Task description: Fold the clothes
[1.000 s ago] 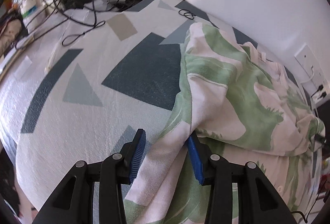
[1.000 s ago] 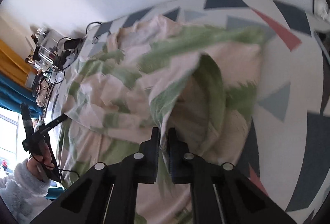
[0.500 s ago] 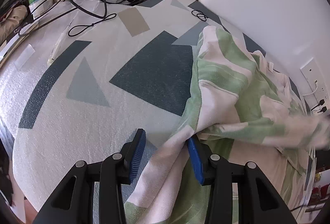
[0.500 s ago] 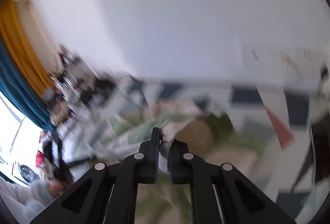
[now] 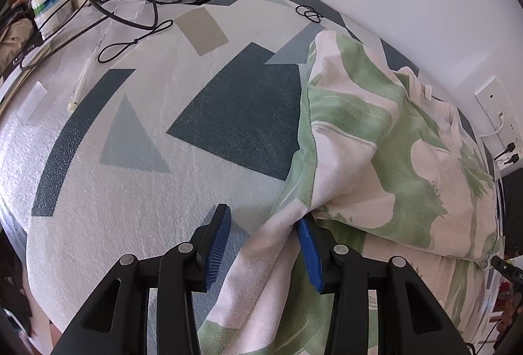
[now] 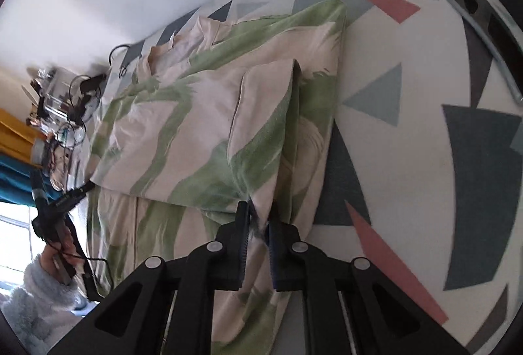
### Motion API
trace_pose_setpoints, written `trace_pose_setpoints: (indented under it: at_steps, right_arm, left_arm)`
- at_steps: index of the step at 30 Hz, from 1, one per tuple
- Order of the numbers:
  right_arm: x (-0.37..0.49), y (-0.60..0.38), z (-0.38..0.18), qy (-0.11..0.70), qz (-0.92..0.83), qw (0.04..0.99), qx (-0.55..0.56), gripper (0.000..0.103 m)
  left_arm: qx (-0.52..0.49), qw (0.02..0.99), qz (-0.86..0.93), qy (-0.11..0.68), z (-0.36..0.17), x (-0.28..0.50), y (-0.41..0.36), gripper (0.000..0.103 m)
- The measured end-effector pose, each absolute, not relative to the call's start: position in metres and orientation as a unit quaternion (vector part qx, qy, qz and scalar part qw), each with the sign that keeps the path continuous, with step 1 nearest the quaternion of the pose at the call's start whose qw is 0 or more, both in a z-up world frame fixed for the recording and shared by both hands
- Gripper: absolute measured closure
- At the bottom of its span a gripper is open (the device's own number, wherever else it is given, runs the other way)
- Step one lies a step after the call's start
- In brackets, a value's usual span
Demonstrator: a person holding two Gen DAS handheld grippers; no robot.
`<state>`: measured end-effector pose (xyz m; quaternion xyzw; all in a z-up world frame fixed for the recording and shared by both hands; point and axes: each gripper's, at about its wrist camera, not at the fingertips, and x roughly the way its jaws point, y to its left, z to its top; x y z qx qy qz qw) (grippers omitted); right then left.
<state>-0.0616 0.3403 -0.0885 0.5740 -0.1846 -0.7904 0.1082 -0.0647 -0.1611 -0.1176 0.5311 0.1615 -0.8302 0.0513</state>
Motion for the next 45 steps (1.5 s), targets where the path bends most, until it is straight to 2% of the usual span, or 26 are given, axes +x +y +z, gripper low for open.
trace_pose_setpoints:
  at_steps: [4, 6, 13, 17, 21, 28, 34, 38, 40, 41, 45]
  right_arm:
    - [-0.068, 0.353, -0.067, -0.195, -0.808, 0.093, 0.548, 0.085]
    - [-0.082, 0.360, -0.063, -0.214, -0.815, 0.080, 0.533, 0.073]
    - [-0.143, 0.366, -0.100, -0.311, -0.783, 0.053, 0.537, 0.073]
    - [-0.143, 0.360, -0.090, -0.342, -0.789, 0.106, 0.499, 0.081]
    - [-0.150, 0.361, -0.101, -0.348, -0.778, 0.094, 0.514, 0.080]
    - [-0.152, 0.394, -0.115, -0.459, -0.750, 0.095, 0.466, 0.080]
    - [-0.157, 0.381, -0.119, -0.428, -0.726, 0.173, 0.510, 0.080]
    - [-0.158, 0.375, -0.124, -0.418, -0.720, 0.169, 0.527, 0.080]
    - [-0.159, 0.380, -0.127, -0.436, -0.726, 0.142, 0.513, 0.087]
    - [-0.159, 0.381, -0.126, -0.438, -0.732, 0.134, 0.504, 0.098]
    - [-0.156, 0.382, -0.097, -0.414, -0.779, 0.126, 0.453, 0.100]
  left_arm:
    - [0.533, 0.050, -0.829, 0.162, -0.117, -0.064, -0.160, 0.061]
    - [0.533, 0.052, -0.829, 0.160, -0.117, -0.064, -0.159, 0.061]
    - [0.538, 0.062, -0.825, 0.162, -0.116, -0.070, -0.157, 0.061]
    - [0.538, 0.061, -0.825, 0.163, -0.116, -0.070, -0.158, 0.061]
    - [0.541, 0.062, -0.823, 0.160, -0.115, -0.071, -0.157, 0.061]
    - [0.542, 0.065, -0.822, 0.161, -0.114, -0.073, -0.156, 0.061]
    - [0.543, 0.069, -0.822, 0.158, -0.113, -0.074, -0.155, 0.061]
    - [0.543, 0.071, -0.822, 0.158, -0.112, -0.074, -0.155, 0.061]
    - [0.544, 0.074, -0.821, 0.157, -0.111, -0.075, -0.154, 0.061]
    - [0.544, 0.075, -0.821, 0.156, -0.111, -0.075, -0.154, 0.061]
    - [0.543, 0.077, -0.822, 0.154, -0.110, -0.076, -0.153, 0.061]
